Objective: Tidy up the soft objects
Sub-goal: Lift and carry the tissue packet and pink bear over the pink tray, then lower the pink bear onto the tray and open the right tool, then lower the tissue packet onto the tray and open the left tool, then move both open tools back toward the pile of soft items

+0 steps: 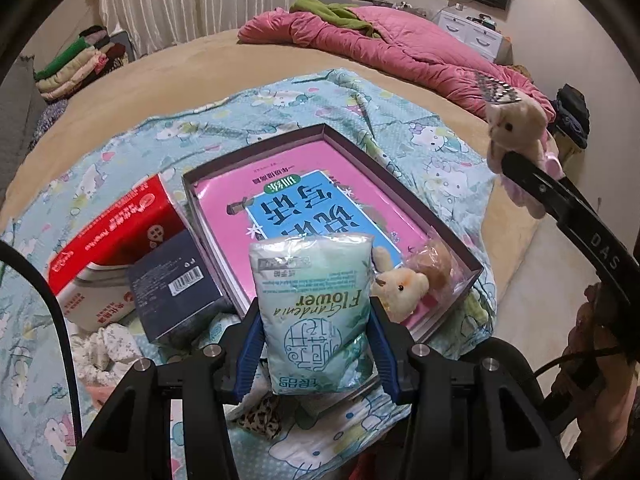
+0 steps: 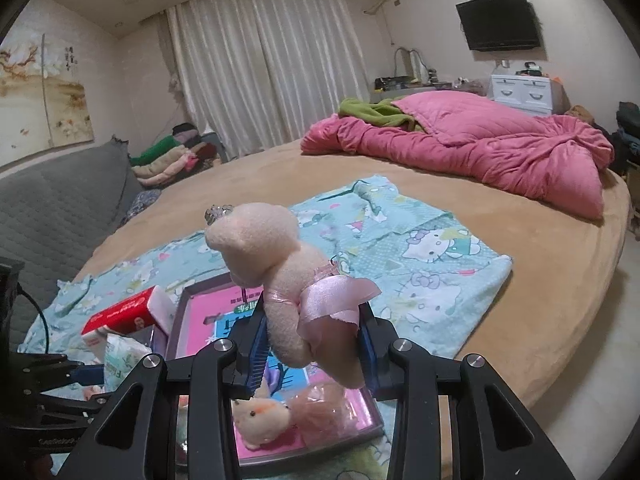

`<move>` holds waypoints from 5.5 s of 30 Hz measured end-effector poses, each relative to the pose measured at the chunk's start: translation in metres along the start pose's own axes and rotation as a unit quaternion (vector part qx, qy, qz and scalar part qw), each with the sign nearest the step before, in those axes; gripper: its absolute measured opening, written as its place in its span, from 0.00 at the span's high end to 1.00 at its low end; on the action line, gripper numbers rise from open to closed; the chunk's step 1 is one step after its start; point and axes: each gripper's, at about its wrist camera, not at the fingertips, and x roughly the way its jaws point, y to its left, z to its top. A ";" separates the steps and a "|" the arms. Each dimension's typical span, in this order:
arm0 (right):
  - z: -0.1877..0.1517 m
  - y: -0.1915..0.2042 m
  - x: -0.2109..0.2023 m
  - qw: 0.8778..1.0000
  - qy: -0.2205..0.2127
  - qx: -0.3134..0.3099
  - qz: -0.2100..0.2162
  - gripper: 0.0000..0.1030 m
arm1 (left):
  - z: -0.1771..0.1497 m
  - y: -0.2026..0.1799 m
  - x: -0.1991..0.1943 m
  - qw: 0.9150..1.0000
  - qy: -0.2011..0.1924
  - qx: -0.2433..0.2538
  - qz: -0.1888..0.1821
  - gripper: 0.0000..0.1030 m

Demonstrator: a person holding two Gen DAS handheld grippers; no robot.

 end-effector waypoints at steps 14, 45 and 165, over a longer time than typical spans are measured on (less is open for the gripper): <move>-0.014 0.024 0.021 0.998 0.041 -0.038 0.025 0.62 | -0.001 -0.003 0.031 1.000 0.019 -0.004 -0.017 0.52; -0.041 0.028 0.100 0.986 0.142 -0.002 0.086 0.54 | 0.001 -0.001 0.057 0.999 0.032 -0.013 -0.027 0.52; -0.036 0.192 -0.026 0.965 0.033 -0.220 0.138 0.24 | -0.073 0.195 -0.110 0.973 -0.106 -0.182 0.097 0.20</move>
